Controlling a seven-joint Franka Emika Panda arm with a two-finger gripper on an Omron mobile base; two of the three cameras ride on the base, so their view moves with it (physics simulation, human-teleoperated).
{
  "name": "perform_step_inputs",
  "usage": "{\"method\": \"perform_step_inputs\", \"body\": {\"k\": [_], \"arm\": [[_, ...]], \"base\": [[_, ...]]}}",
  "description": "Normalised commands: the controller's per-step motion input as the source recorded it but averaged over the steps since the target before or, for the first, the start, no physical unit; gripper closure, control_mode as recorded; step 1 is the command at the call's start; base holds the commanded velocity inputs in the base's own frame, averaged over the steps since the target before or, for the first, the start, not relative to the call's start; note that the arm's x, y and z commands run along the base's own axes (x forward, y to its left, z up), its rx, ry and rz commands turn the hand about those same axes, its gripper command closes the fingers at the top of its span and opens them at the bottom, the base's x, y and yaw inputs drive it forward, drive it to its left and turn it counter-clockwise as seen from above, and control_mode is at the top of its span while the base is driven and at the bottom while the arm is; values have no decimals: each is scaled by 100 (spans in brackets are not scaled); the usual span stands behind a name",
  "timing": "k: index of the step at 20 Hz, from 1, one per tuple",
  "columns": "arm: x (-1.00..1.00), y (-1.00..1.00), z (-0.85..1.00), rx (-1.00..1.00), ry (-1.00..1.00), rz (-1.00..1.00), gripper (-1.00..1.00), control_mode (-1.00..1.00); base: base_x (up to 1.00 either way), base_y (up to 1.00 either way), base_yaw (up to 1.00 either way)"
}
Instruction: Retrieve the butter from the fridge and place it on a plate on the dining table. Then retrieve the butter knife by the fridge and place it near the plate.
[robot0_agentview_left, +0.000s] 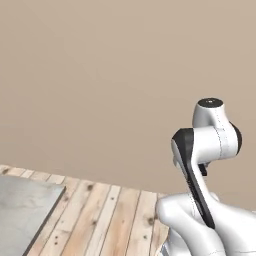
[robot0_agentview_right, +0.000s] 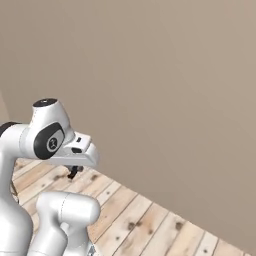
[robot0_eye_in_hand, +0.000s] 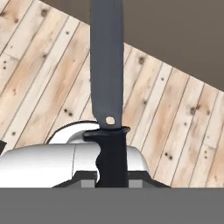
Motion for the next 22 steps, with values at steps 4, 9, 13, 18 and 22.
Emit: {"method": "perform_step_inputs", "body": {"k": [4,9,13,18,22], "arm": [[0,0,0,0,0,0,100,100],[0,0,0,0,0,0,100,100],[0,0,0,0,0,0,100,100],[0,0,0,0,0,0,100,100],[0,0,0,0,0,0,100,100]], "base": [[100,-23,71],[95,-17,81],[86,-24,81],[75,-35,79],[66,-76,65]]}}
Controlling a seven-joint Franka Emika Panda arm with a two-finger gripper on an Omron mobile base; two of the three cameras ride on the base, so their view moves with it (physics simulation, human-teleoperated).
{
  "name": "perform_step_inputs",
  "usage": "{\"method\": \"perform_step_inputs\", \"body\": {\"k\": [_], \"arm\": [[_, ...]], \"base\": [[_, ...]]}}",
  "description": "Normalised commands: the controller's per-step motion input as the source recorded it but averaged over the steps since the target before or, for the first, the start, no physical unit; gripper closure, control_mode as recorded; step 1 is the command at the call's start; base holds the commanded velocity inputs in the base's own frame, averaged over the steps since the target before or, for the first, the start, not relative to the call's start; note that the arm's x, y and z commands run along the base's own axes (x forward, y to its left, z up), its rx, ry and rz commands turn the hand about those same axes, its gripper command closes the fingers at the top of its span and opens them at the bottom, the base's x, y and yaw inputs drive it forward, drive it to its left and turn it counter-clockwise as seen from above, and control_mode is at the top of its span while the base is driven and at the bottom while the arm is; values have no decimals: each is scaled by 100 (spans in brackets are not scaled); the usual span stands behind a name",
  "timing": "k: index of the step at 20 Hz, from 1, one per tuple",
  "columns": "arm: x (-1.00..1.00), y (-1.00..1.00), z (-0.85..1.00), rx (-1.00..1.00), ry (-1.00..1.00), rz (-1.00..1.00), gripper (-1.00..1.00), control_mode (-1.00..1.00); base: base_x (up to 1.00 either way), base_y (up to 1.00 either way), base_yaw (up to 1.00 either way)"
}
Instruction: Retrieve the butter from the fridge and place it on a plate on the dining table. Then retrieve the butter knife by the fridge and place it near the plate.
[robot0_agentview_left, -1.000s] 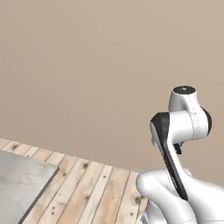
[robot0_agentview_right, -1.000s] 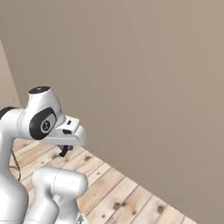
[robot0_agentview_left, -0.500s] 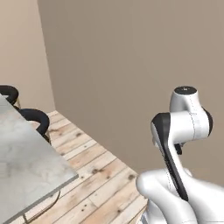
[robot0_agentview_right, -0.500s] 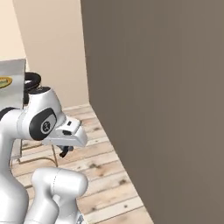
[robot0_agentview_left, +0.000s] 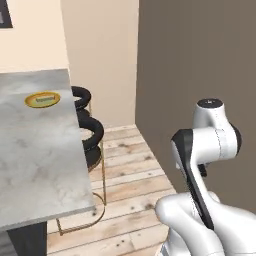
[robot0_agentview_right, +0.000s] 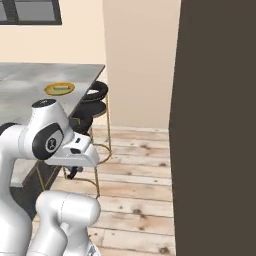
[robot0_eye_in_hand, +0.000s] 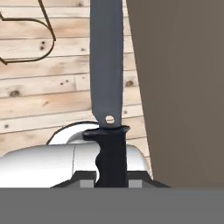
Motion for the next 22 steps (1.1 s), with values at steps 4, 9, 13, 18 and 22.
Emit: {"method": "perform_step_inputs", "body": {"k": [4,9,13,18,22], "arm": [[0,0,0,0,0,0,100,100],[0,0,0,0,0,0,100,100],[0,0,0,0,0,0,100,100],[0,0,0,0,0,0,100,100],[0,0,0,0,0,0,100,100]], "base": [[78,-74,64],[100,-80,56],[91,-91,54],[72,-88,59],[59,-88,62]]}}
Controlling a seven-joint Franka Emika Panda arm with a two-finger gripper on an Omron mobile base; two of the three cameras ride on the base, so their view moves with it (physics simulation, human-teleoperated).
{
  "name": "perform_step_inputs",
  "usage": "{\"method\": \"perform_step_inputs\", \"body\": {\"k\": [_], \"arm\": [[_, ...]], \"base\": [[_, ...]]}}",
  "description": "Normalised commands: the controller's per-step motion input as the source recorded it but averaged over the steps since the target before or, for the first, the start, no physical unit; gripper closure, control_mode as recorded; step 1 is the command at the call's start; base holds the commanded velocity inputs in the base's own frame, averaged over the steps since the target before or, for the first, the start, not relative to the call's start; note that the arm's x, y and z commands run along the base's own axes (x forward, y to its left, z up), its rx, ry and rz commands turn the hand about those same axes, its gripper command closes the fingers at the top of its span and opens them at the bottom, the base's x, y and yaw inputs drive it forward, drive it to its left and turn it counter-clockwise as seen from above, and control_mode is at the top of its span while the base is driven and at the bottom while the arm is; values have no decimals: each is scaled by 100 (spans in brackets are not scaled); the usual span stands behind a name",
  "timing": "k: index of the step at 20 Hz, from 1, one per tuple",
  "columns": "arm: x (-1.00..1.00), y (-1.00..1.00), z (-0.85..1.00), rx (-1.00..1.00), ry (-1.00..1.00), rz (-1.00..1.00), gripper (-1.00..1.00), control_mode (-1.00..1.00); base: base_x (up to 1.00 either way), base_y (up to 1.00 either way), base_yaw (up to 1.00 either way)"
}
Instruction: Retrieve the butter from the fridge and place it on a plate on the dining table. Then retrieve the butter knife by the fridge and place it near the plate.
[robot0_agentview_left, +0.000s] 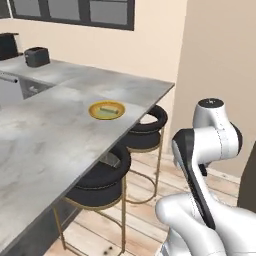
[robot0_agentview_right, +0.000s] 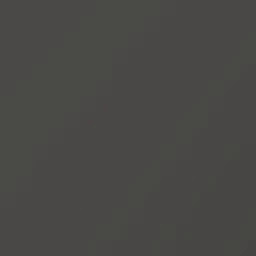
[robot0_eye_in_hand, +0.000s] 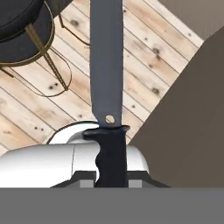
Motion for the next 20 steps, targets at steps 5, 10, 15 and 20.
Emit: {"method": "perform_step_inputs", "body": {"k": [5,10,15,20], "arm": [[0,0,0,0,0,0,100,100],[0,0,0,0,0,0,100,100],[0,0,0,0,0,0,100,100],[0,0,0,0,0,0,100,100]], "base": [[49,-94,62],[38,-100,60],[33,-100,58],[40,-100,54]]}}
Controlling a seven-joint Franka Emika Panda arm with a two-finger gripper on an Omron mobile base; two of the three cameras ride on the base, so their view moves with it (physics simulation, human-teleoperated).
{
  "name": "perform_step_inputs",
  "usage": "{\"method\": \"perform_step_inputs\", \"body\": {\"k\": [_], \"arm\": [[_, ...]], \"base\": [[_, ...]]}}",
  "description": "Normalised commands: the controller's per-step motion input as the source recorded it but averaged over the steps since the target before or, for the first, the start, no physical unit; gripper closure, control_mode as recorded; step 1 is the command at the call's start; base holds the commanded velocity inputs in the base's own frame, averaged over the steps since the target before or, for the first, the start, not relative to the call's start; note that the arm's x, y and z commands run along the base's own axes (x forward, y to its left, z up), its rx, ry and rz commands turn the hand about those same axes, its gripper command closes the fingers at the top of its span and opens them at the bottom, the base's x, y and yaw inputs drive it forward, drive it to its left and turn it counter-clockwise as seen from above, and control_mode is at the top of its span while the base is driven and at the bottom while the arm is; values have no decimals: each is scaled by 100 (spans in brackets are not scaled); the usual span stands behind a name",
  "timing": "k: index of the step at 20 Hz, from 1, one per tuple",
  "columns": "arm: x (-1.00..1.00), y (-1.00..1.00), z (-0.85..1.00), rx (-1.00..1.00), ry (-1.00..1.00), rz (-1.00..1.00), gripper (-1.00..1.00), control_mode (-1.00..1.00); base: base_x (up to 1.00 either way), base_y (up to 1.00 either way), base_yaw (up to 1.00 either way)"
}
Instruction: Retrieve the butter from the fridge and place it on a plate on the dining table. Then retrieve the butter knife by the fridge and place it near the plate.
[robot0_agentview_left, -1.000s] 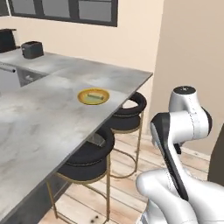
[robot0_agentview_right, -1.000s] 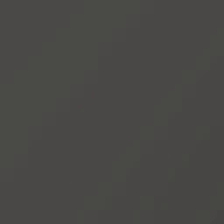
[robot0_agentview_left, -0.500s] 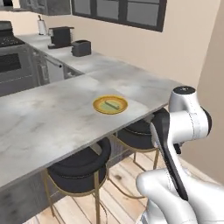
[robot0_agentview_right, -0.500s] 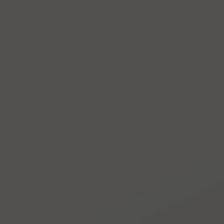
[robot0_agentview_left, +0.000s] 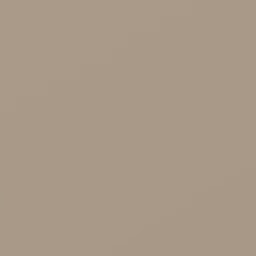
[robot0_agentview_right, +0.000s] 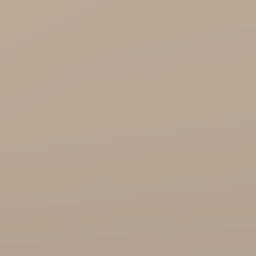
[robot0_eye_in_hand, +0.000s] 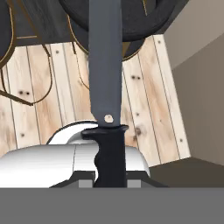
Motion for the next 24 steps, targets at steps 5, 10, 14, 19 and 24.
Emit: {"method": "perform_step_inputs", "body": {"k": [5,10,14,19,24], "arm": [[0,0,0,0,0,0,100,100],[0,0,0,0,0,0,100,100],[0,0,0,0,0,0,100,100],[0,0,0,0,0,0,100,100],[0,0,0,0,0,0,100,100]], "base": [[76,-100,52],[100,-75,26],[89,-10,1],[65,22,0],[9,0,0]]}}
